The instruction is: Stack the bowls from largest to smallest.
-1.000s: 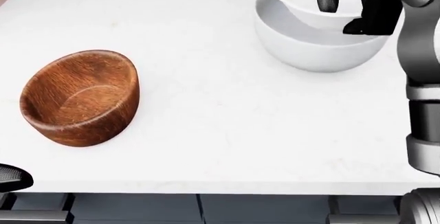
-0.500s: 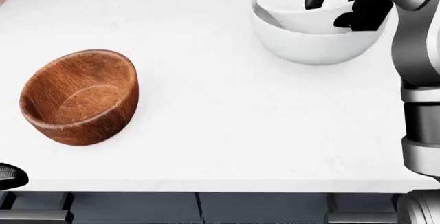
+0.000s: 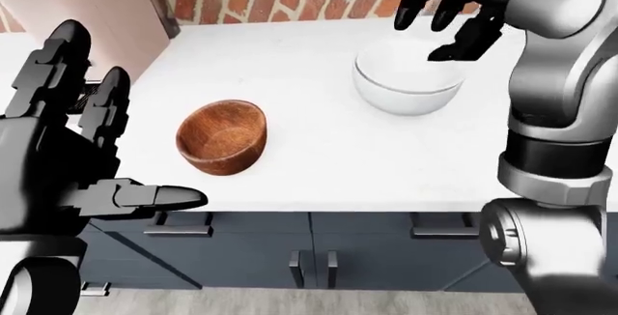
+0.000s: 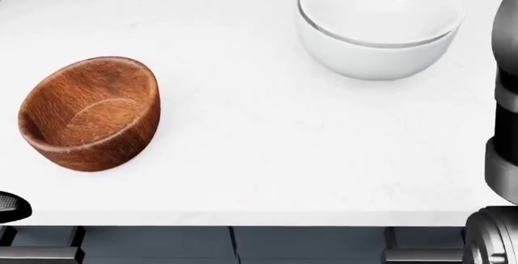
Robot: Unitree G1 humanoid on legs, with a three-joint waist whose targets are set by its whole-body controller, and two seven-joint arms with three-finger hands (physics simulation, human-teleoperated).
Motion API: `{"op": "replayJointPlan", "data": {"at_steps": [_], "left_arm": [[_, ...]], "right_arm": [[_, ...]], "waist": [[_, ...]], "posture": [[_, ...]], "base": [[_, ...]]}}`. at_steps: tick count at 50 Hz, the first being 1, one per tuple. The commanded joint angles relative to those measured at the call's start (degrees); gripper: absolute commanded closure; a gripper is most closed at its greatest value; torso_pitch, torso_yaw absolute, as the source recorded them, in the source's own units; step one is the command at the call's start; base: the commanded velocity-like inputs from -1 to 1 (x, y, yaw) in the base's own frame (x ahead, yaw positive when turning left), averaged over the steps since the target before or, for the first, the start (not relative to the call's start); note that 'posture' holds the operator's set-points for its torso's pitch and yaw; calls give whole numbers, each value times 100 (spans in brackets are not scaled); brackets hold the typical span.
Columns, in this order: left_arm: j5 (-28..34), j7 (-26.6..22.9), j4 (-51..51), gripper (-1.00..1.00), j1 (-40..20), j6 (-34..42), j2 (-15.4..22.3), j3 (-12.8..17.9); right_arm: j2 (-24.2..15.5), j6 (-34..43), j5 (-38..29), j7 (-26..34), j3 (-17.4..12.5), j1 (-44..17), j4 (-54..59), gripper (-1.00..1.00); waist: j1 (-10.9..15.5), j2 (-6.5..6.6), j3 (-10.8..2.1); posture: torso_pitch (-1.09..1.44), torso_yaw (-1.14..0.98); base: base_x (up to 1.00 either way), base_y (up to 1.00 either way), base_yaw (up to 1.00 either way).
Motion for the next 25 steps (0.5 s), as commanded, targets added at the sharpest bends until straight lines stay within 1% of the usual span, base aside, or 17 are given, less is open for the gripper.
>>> {"op": "replayJointPlan", "data": {"at_steps": [1,4,8,9,12,14,15,19,25], "left_arm": [[-67,59,-97,-100,-98,-144,106,121],[-86,71,-72,-100,-74,-179,133,131],[-104,46,-75,-100,1,-221,137,179],[-115,34,-74,-100,21,-230,137,205],[-175,-12,-74,-100,104,-255,156,340],[-187,-23,-61,-100,133,-277,162,371],[-191,-22,-58,-100,139,-285,164,373],[-149,-42,-54,-100,160,-321,147,329],[-114,-47,-65,-100,162,-326,121,295]], "right_arm": [[29,129,70,47,29,-210,-262,3],[155,226,89,122,89,-205,-471,4],[608,441,70,206,274,-150,-840,4],[658,449,50,206,298,-145,-866,4],[1015,539,61,206,447,-94,-1050,4],[1339,617,70,281,592,28,-1314,4],[1406,594,44,302,629,74,-1370,4],[1938,514,-48,337,891,323,-1669,7],[2562,367,-268,388,1157,681,-1924,7]], "waist": [[8,4,-129],[-2,12,-122],[-5,28,-118],[-8,36,-118],[-21,59,-117],[-24,72,-113],[-25,77,-110],[-27,99,-113],[-32,122,-126]], "posture": [[0,0],[0,0],[0,0],[0,0],[0,0],[0,0],[0,0],[0,0],[0,0]], "base": [[0,0,0],[0,0,0],[0,0,0],[0,0,0],[0,0,0],[0,0,0],[0,0,0],[0,0,0],[0,0,0]]}}
